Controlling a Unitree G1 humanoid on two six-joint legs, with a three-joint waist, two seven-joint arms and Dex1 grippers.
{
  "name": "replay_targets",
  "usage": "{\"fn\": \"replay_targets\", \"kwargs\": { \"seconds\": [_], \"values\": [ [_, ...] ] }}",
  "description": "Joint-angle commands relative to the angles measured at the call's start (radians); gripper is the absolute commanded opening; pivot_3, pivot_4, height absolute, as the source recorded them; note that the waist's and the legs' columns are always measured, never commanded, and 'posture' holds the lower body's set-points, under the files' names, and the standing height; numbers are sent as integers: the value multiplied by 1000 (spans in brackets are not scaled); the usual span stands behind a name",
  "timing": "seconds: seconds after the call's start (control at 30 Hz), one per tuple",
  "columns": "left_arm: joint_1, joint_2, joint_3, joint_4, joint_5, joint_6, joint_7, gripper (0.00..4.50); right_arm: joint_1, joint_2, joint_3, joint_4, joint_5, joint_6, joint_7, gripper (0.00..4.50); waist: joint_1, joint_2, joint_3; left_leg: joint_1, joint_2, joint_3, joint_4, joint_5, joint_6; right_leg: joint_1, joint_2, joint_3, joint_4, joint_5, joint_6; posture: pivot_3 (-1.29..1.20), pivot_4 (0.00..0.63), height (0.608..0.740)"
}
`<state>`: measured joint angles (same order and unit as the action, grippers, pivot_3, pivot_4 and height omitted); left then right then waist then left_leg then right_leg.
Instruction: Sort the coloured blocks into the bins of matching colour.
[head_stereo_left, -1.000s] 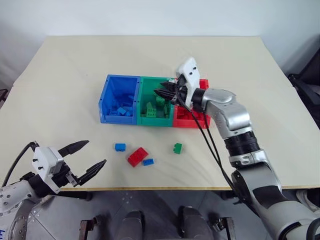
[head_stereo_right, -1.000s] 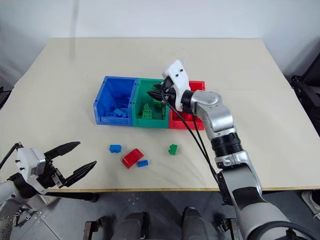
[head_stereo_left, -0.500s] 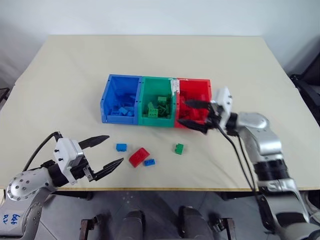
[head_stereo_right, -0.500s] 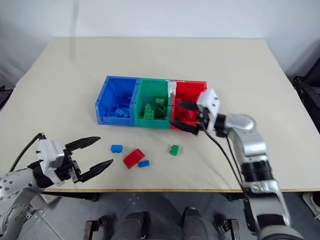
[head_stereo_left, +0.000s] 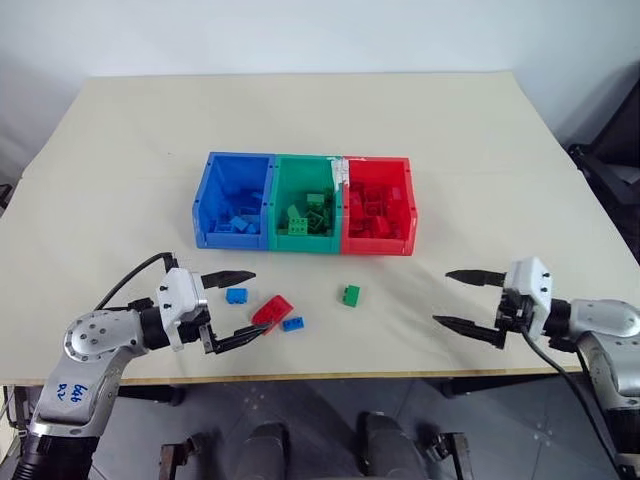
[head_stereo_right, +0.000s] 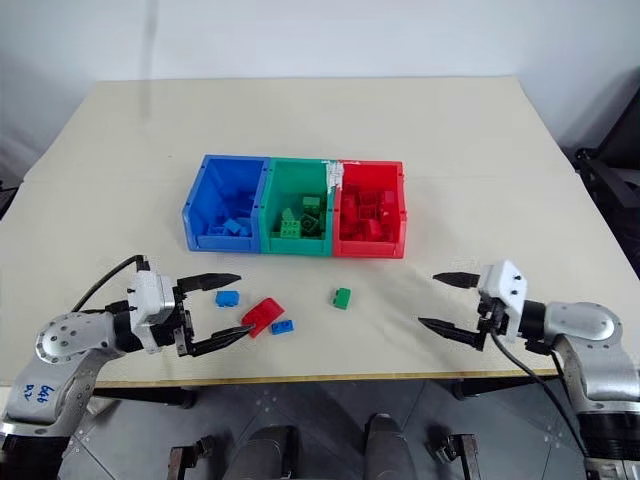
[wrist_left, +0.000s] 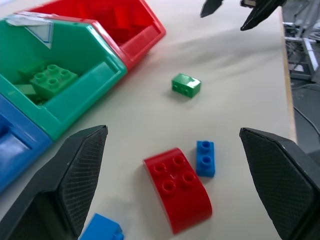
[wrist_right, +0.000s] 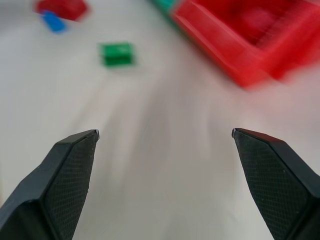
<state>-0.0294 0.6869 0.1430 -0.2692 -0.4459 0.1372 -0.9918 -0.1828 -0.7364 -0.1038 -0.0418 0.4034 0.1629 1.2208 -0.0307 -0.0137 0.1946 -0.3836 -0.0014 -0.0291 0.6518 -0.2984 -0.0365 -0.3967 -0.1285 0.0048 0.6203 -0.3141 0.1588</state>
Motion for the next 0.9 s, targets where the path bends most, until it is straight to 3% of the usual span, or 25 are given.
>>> {"fn": "replay_targets", "kwargs": {
  "seconds": [0.03,0.37,0.47,0.7,0.9],
  "values": [
    [29,21,25,-33,-24,-1,-24,4500,-56,33,95,-83,15,82,-14,4458,4,0,0,0,0,0,0,0,0,0,0,0,0,0,0,0,150,740],
    [214,13,151,-175,-32,-2,37,4500,-223,191,307,133,-164,32,-93,4458,7,0,0,-2,-2,-2,0,0,0,0,-1,0,0,0,0,0,150,740],
    [264,4,176,-203,-35,-2,59,4500,-245,210,319,162,-184,24,-99,3802,4,0,0,-2,-1,-2,0,0,0,0,-1,0,0,0,0,0,150,740],
    [295,-23,184,-233,-34,-1,110,4500,-256,228,315,155,-176,34,-101,1442,5,0,0,-1,-1,-2,0,0,0,0,-1,0,0,0,0,0,150,740],
    [318,-52,239,-234,-66,0,156,4500,-345,289,253,34,-42,167,-131,1434,-1,0,0,-1,-1,-1,0,0,0,-1,-1,0,1,0,0,0,150,740]
  ]
}}
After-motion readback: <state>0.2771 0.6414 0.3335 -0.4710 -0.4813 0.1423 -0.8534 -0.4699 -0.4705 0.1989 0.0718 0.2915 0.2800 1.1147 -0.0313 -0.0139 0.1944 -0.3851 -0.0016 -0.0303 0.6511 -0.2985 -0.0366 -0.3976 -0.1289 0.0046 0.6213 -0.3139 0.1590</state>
